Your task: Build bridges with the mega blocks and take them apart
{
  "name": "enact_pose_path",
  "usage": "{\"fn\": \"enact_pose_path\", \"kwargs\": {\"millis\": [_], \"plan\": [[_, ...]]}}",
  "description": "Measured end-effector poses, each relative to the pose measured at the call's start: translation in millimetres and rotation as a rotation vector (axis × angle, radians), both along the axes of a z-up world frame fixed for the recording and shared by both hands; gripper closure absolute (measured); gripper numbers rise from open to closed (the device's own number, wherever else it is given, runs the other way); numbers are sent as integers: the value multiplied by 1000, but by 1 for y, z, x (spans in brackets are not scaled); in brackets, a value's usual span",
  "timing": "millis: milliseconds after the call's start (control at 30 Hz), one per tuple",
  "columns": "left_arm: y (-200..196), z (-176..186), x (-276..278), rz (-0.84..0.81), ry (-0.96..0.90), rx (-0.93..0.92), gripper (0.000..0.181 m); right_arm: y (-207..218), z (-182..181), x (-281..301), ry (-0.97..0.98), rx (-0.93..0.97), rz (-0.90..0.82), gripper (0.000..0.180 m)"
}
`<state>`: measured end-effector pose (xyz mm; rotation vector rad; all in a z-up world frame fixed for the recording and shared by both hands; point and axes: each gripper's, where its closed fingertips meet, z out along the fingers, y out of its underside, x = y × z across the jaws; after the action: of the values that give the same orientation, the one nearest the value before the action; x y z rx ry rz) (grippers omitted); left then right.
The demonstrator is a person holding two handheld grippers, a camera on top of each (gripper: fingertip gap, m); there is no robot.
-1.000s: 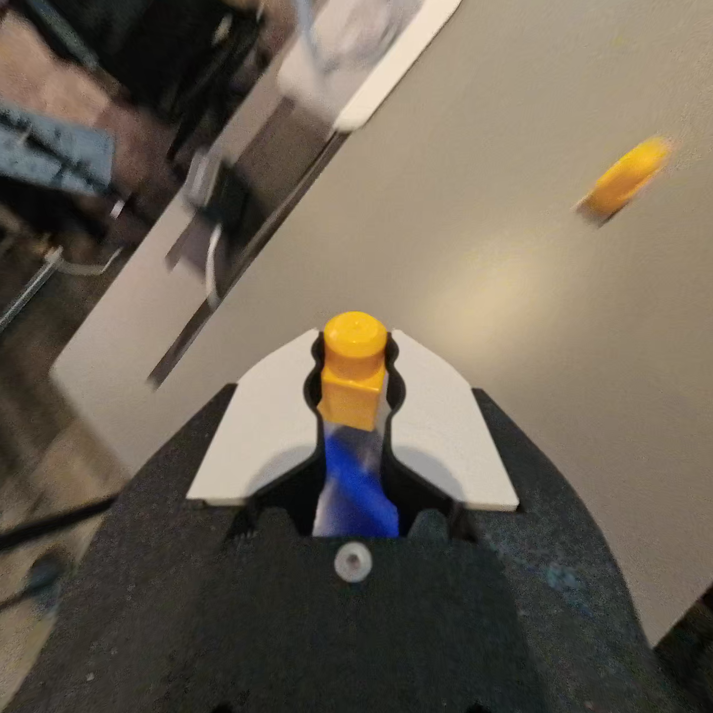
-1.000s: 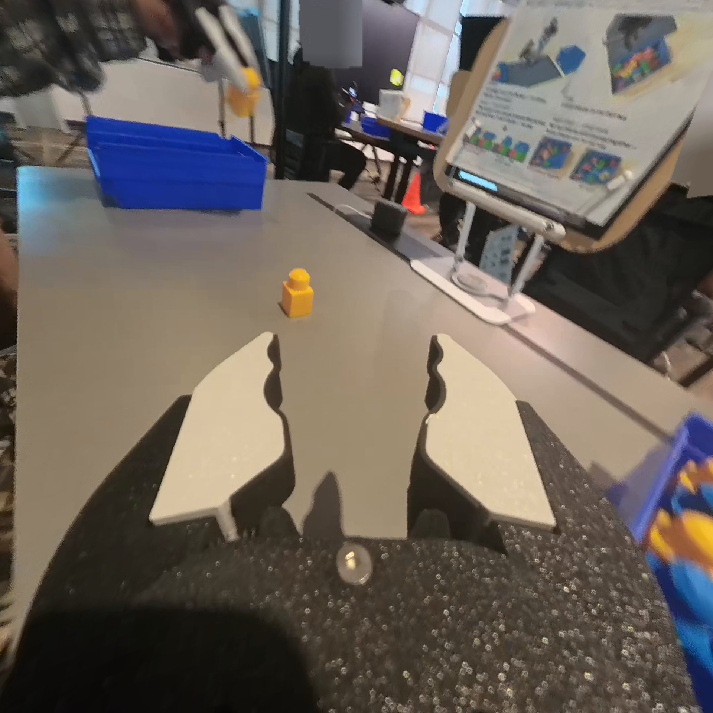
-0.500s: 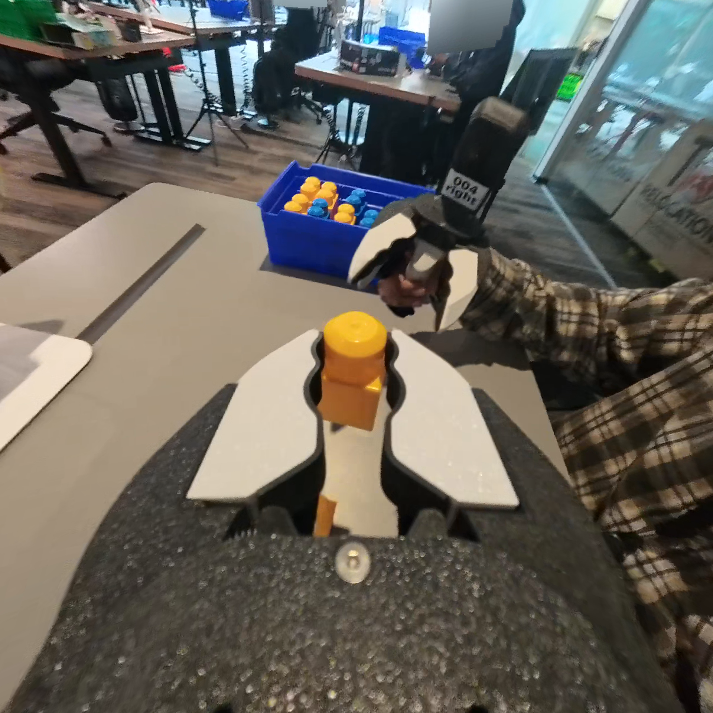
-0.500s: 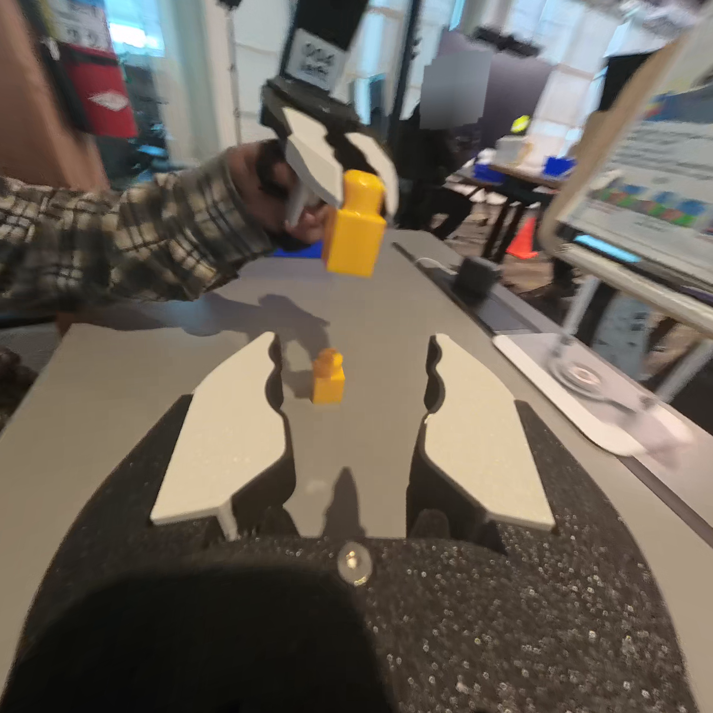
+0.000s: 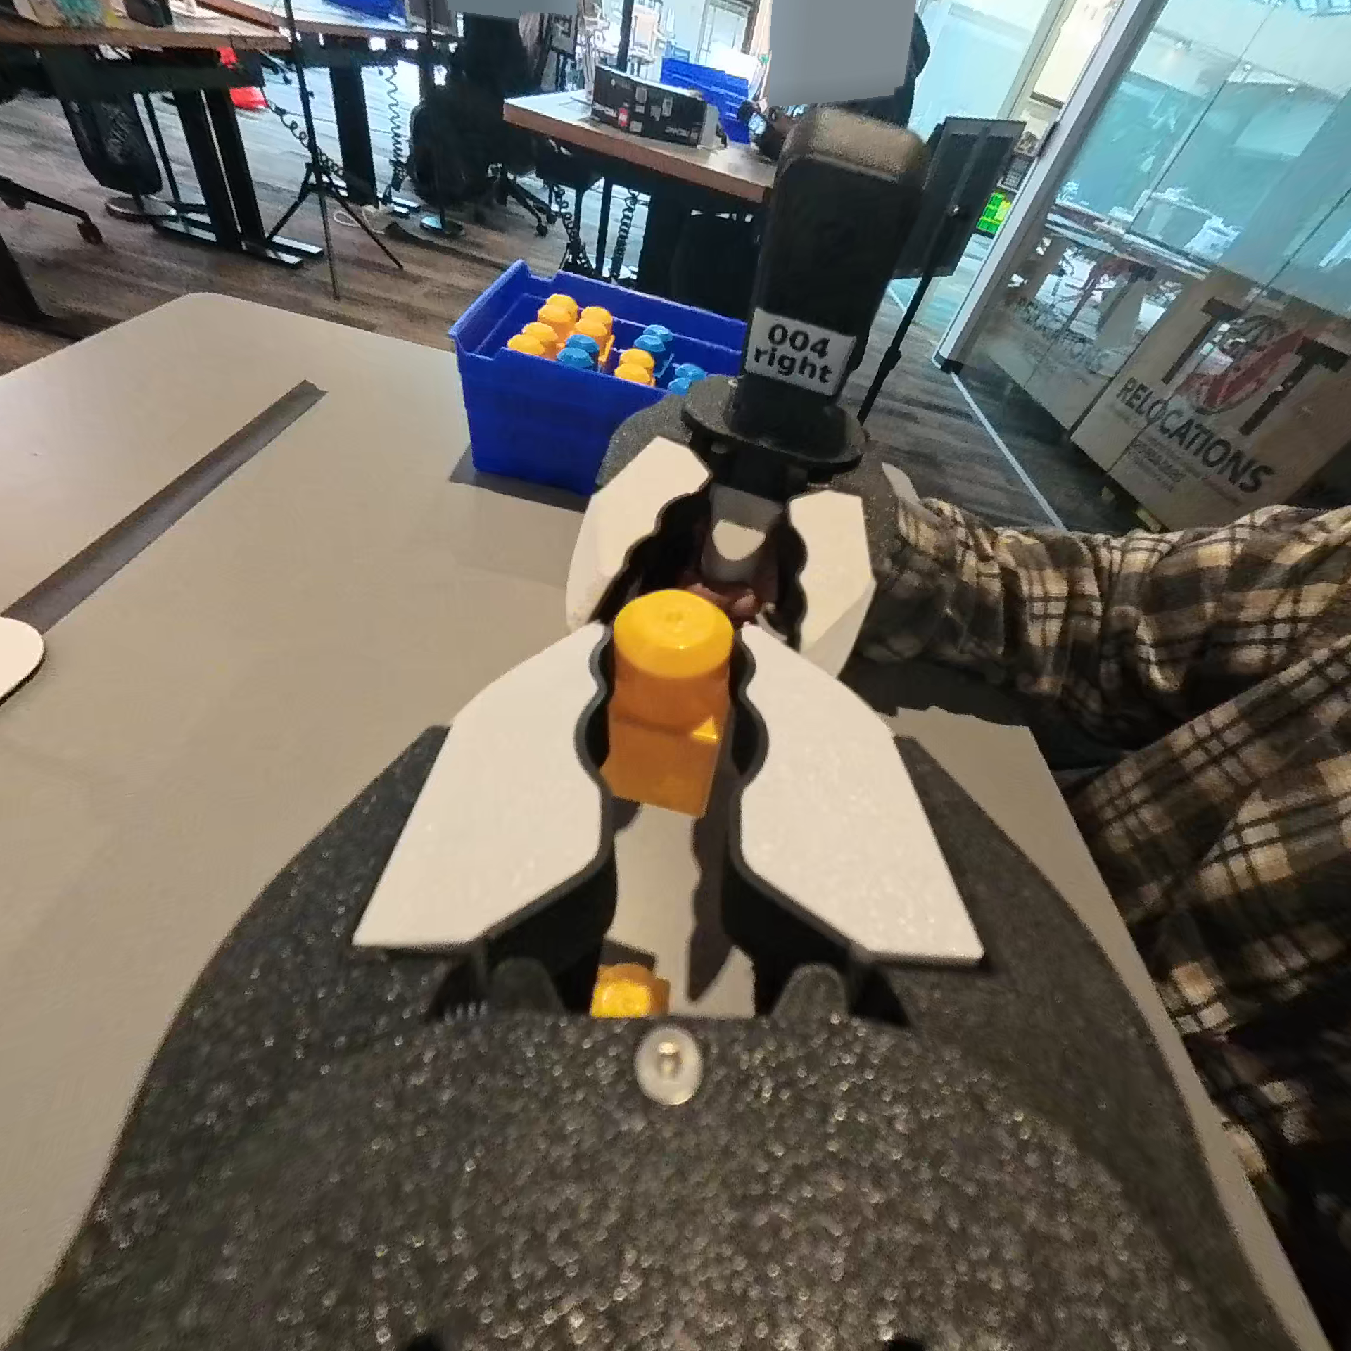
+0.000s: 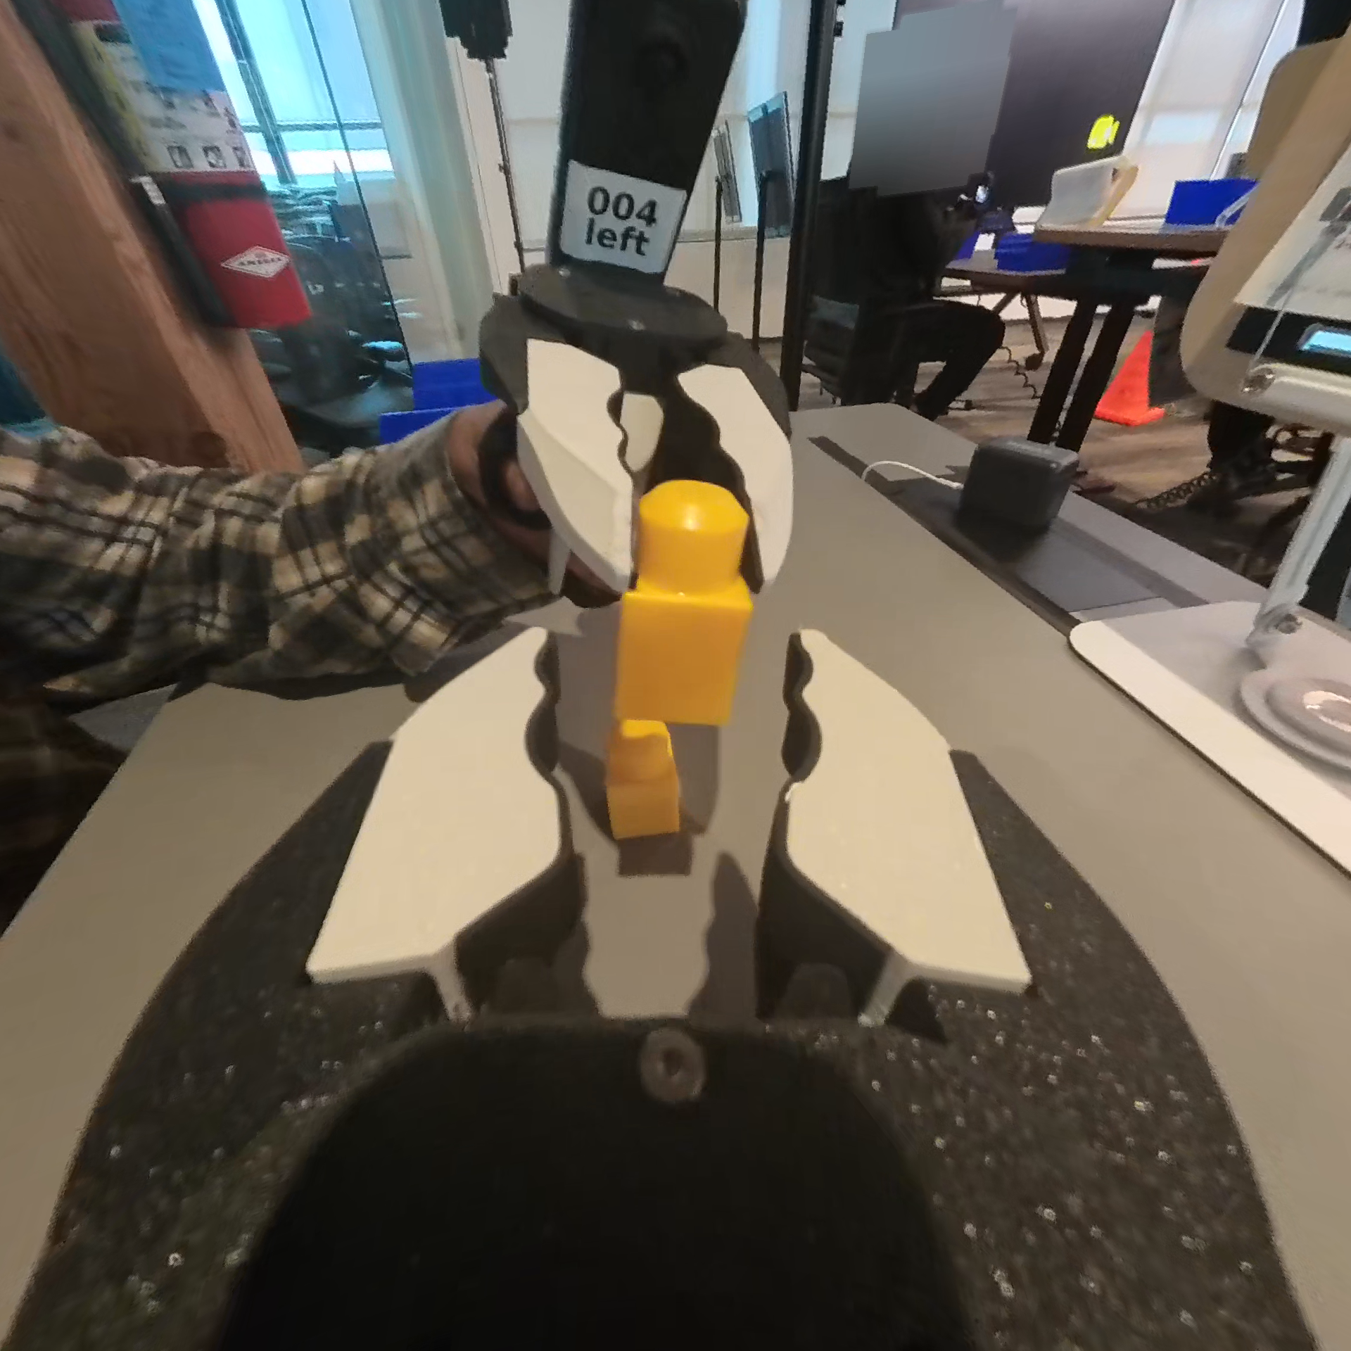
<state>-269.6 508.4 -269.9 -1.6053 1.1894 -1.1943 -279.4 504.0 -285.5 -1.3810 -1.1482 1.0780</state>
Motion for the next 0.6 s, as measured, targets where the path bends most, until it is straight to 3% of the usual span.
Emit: {"fn": "enact_pose_path", "kwargs": {"millis": [200,300,467,600], "plan": [[-5,-2,5,-22,-3,-4,151,3,-10,-6,-45,-25,-41,130],[-10,-4,10,-33,21,18,151,-6,-11,-11,-41,-42,5,143],[-20,-4,13,-85,24,11,150,-15,-17,-7,-57,-13,58,143],[-23,9,-1,-56,-23,16,136,-14,-37,0,-153,31,68,143]]}}
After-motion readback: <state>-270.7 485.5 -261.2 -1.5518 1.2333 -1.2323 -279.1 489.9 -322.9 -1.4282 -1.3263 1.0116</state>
